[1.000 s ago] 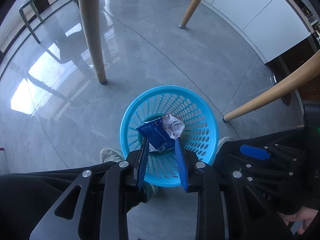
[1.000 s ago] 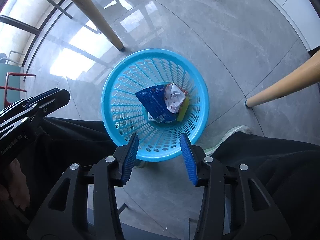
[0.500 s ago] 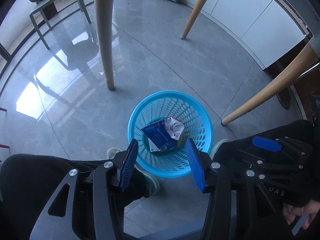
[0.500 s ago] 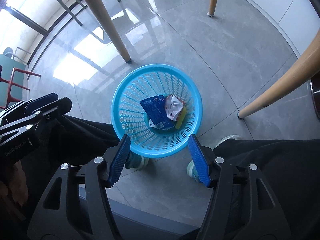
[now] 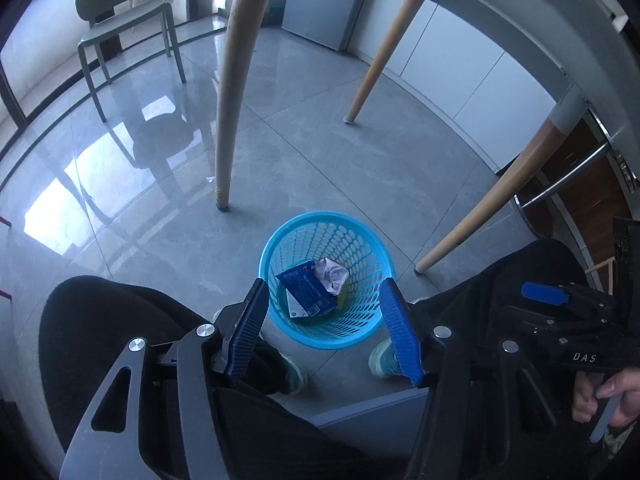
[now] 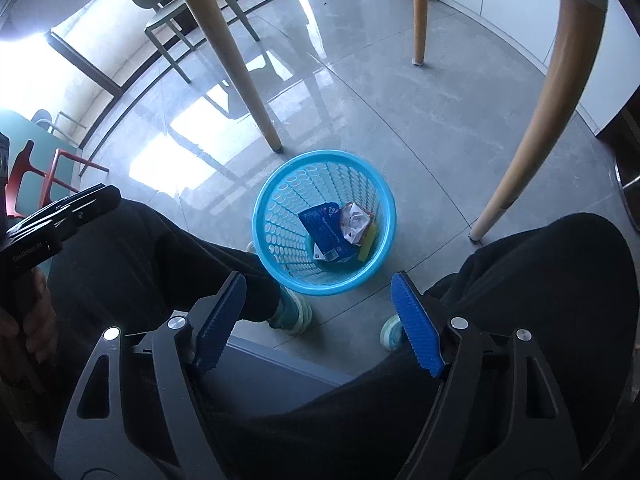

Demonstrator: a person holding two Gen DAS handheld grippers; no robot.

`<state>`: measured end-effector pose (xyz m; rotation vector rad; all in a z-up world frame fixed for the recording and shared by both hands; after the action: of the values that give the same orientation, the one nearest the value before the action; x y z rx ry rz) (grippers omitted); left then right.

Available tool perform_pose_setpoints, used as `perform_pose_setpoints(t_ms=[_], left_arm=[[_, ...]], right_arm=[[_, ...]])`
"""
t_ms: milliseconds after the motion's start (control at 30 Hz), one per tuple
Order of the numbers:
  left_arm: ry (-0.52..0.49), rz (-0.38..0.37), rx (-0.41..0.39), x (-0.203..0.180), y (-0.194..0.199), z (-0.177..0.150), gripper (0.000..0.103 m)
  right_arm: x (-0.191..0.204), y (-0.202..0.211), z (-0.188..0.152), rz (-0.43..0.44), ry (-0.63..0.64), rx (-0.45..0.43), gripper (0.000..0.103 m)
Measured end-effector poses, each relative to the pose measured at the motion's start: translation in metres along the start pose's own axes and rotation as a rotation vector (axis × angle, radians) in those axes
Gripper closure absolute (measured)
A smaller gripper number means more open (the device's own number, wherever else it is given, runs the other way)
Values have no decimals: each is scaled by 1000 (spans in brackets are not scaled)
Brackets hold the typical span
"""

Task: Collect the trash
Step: 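Raise both tools toward the clear plastic bag on the table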

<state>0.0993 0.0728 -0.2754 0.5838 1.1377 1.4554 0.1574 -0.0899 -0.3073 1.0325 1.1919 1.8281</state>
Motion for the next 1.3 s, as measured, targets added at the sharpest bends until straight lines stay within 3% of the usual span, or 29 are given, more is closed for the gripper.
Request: perform_pose_setpoints(t_ms=[233,433,800,1033,1300], left_arm=[[-56,-6,-104,-12,50,8,43],[-109,1,-243,-21,98,30,36],[-161,-13,-427,-42,154,88,30],[-201,-35,-453,-59,155,127,27],[-275,-38,-437,-77,129,170,24]], right_arm=[[0,59,-11,-22,47,-103,26],[15,116,-5,7,88,-215,22],[32,213,53,6,117,-458,14],[26,227,97,-34,87,-526,13],[16,210,138,-53,68,-528,13]])
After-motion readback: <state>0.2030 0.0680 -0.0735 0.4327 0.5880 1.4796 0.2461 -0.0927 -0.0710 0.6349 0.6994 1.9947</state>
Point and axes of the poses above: each gripper's, at about its wrist camera, not at the fingertips, and y roughly against the way its jaws point, x to its left, z to its top, the point moved 9 cm from there along -y, roughly the way its jaws point, and after that the axes turned 2 degrees about -z, right-handed, at the moved point
